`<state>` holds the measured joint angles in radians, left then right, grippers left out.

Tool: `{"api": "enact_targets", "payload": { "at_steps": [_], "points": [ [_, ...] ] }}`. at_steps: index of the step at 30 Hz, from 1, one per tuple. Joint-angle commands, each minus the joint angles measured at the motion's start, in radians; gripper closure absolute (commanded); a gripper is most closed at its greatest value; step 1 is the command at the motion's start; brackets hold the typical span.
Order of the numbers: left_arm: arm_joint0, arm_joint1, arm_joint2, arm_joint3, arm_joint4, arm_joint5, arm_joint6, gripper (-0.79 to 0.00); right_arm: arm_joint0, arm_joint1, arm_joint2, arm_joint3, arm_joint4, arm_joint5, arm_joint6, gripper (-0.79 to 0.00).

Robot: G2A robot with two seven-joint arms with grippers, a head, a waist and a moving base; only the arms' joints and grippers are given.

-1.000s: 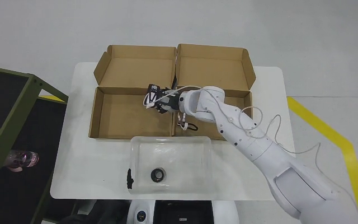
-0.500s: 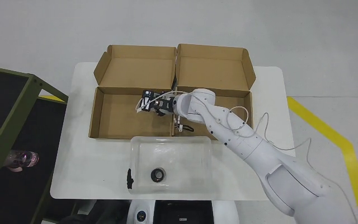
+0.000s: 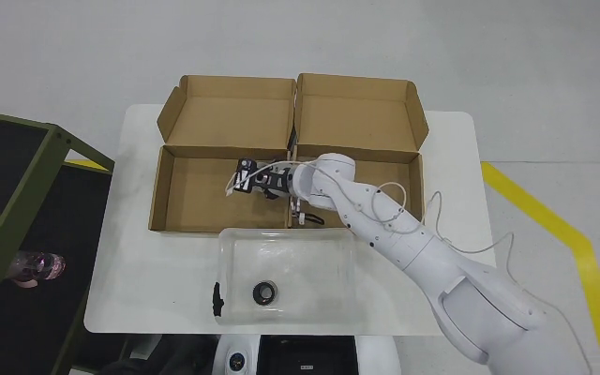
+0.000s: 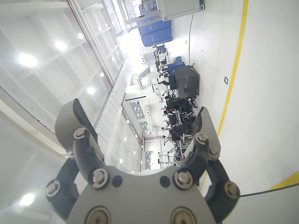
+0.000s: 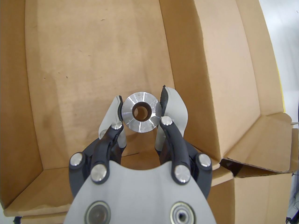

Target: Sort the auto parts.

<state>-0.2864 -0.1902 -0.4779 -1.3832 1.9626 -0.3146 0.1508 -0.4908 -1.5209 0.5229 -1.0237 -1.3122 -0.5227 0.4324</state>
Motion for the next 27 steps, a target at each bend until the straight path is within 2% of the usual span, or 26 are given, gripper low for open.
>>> {"api": "enact_targets", "payload": {
  "at_steps": [1, 5, 16, 27],
  "points": [
    [0.000, 0.000, 0.000, 0.000, 0.000, 0.000, 0.000, -0.785, -0.002, -0.002, 0.002, 0.000, -0.009, 0.001, 0.002, -0.172],
    [0.000, 0.000, 0.000, 0.000, 0.000, 0.000, 0.000, -0.785, -0.004, -0.002, 0.012, -0.013, -0.032, -0.001, 0.007, -0.246],
    [0.000, 0.000, 0.000, 0.000, 0.000, 0.000, 0.000, -0.785, -0.039, 0.012, 0.064, -0.080, -0.062, -0.023, 0.009, -0.283],
    [0.000, 0.000, 0.000, 0.000, 0.000, 0.000, 0.000, -0.785, -0.112, 0.045, 0.154, -0.312, -0.072, -0.084, -0.017, -0.317]
  ]
}}
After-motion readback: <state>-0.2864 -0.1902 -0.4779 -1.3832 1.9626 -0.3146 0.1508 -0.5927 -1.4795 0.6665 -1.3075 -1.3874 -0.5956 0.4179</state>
